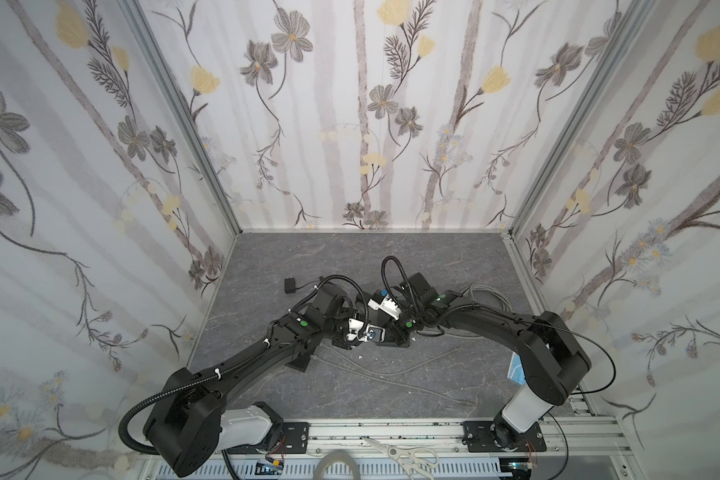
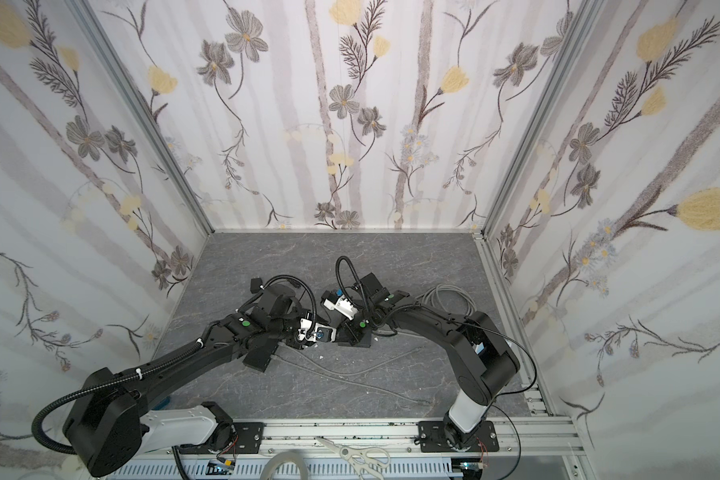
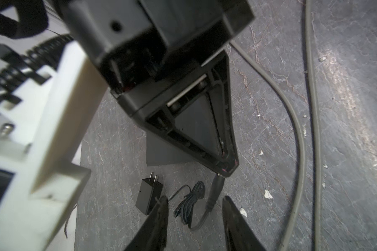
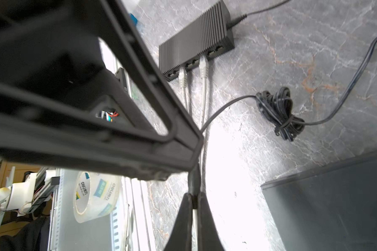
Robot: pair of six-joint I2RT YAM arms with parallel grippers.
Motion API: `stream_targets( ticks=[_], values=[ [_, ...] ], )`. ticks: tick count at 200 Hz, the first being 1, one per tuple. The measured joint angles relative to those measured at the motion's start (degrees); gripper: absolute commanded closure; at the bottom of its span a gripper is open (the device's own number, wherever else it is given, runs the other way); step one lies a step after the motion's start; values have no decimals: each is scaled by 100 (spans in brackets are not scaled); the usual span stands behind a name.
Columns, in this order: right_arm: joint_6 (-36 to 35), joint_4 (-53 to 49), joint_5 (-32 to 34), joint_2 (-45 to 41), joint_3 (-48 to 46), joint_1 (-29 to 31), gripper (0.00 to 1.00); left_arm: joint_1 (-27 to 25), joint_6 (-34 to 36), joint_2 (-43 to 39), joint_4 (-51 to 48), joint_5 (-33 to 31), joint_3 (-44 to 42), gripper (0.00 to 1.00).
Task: Insert the plug into the switch port
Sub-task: 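Bring the grippers together and pass the barrel plug to the left gripper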
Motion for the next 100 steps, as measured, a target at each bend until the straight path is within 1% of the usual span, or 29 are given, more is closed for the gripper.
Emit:
stream_targets(
  ticks=[32, 71, 100],
  values=[
    [22, -17, -125, -59, 37, -7, 97, 0, 22, 63, -85, -35, 0, 59],
    [42, -42, -232, -111, 39, -9, 97, 0, 26, 107, -129, -105, 2, 67],
    [44, -44, -234, -127, 39, -20, 97, -4, 26, 107, -131, -129, 22, 69]
  ],
)
